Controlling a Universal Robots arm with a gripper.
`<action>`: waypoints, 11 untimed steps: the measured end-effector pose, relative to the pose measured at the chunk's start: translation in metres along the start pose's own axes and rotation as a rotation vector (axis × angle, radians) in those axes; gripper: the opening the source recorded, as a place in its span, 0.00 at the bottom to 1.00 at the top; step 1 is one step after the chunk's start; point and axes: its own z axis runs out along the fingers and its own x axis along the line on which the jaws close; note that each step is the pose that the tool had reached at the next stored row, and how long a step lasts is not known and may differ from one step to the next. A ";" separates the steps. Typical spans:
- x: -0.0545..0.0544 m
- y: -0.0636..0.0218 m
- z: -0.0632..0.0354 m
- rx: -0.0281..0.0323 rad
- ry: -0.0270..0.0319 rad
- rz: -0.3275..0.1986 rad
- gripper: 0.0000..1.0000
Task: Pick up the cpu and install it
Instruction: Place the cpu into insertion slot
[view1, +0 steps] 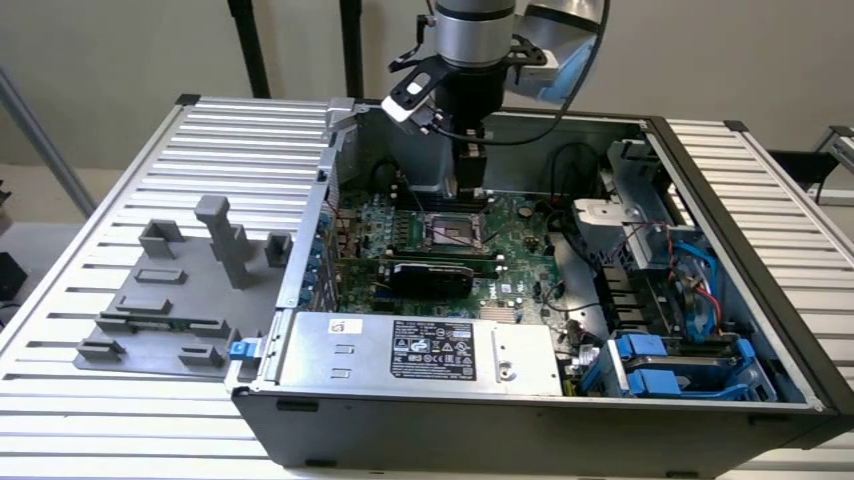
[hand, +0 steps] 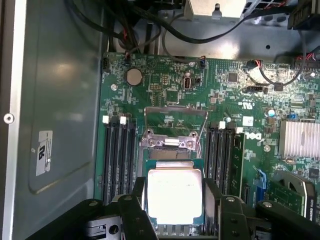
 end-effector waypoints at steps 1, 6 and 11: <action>0.000 -0.0019 0.0002 0.0000 -0.0001 0.002 0.55; 0.000 -0.0074 0.0067 0.0002 -0.0014 0.020 0.55; 0.000 -0.0080 0.0158 0.0002 -0.0017 0.024 0.55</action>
